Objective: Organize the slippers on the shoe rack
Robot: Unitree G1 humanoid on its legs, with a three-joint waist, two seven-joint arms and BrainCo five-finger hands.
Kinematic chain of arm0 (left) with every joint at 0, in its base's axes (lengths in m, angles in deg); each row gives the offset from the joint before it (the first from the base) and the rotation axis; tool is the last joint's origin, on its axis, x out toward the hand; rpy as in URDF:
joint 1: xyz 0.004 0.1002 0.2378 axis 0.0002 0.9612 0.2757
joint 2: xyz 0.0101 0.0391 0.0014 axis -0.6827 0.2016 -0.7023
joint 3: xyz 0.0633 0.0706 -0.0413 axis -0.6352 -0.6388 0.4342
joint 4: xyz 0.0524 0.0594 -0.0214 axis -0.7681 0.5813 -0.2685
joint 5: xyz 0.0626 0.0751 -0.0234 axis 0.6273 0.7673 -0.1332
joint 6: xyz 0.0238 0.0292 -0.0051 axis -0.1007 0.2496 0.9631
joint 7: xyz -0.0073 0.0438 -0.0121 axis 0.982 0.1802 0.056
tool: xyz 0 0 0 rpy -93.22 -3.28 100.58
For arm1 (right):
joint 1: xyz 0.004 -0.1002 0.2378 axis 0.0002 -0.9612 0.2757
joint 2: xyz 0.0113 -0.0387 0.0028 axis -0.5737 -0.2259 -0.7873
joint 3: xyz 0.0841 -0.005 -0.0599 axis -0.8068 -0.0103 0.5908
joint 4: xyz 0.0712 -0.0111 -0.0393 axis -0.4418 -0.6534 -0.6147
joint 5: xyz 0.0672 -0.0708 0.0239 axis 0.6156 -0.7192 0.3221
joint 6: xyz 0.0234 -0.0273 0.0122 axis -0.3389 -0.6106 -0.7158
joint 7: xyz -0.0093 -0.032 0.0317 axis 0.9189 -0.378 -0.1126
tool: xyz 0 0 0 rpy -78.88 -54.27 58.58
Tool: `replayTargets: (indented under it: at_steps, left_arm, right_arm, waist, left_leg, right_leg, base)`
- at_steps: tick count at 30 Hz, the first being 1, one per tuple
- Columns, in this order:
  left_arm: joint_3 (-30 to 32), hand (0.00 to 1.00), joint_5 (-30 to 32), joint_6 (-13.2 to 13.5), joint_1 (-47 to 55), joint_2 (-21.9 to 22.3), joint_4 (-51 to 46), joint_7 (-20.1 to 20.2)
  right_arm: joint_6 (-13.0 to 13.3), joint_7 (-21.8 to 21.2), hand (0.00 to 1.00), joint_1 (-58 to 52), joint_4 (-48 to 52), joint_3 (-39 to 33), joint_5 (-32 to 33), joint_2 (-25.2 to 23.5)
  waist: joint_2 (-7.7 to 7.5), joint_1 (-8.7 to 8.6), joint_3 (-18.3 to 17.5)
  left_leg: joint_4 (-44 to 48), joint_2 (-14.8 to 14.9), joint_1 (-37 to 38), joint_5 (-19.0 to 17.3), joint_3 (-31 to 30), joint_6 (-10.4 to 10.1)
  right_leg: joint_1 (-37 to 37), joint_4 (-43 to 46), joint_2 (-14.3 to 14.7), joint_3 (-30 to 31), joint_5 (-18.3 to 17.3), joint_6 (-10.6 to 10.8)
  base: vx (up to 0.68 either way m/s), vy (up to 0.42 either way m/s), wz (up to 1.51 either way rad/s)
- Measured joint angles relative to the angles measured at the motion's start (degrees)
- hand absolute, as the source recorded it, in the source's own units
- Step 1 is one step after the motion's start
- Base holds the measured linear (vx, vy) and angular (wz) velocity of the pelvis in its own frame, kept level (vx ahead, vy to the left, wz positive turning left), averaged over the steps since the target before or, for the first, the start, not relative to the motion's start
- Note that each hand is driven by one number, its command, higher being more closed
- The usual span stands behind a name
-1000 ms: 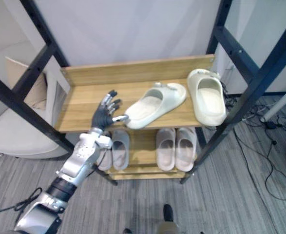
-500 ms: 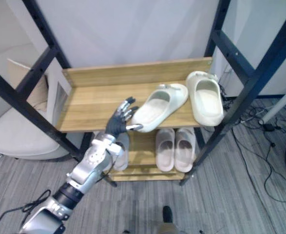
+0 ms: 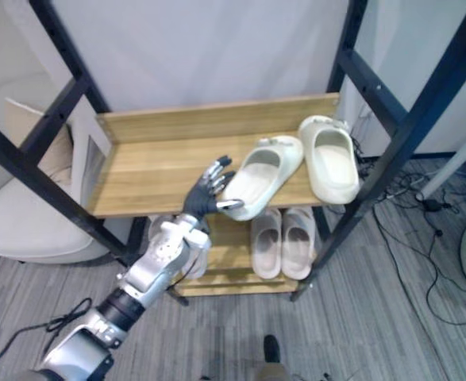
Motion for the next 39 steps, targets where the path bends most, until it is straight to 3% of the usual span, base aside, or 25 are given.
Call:
replayTargets:
  at_steps: [19,25,39]
  left_arm:
    - [0.51,0.0,0.01,1.46,-6.1,2.48,7.38,-1.25]
    - [0.62,0.0,-0.01,2.06,-7.58,2.55,9.18,-2.62]
    - [0.72,0.0,-0.05,2.57,-9.6,2.73,11.18,-3.64]
  right_arm:
    - [0.45,1.53,0.0,0.03,0.23,-2.86,0.53,-1.58]
    - [0.47,1.57,0.0,0.02,0.38,-4.54,0.57,-1.74]
    - [0.59,1.65,0.0,0.0,2.33,-5.22,1.03,-1.79]
  waist:
    - [0.16,-1.1,-0.01]
    - [0.71,-1.41,0.12]
    - [1.51,-1.66,0.35]
  left_leg:
    - [-0.11,0.42,-0.58,-0.31,0.62,-0.5]
    - [-0.11,0.52,-0.54,-0.88,1.6,-1.4]
    - [-0.11,0.72,-0.5,-0.79,1.85,-1.27]
  right_leg:
    - [-0.99,0.17,0.6,0.62,-0.01,-0.03]
    - [-1.43,0.17,0.84,1.75,0.02,-0.07]
    - [-1.6,0.12,1.1,2.0,0.04,-0.09]
  base:
    - [0.0,-0.015,-0.02]
    - [-0.02,-0.027,-0.08]
    - [-0.01,-0.021,-0.02]
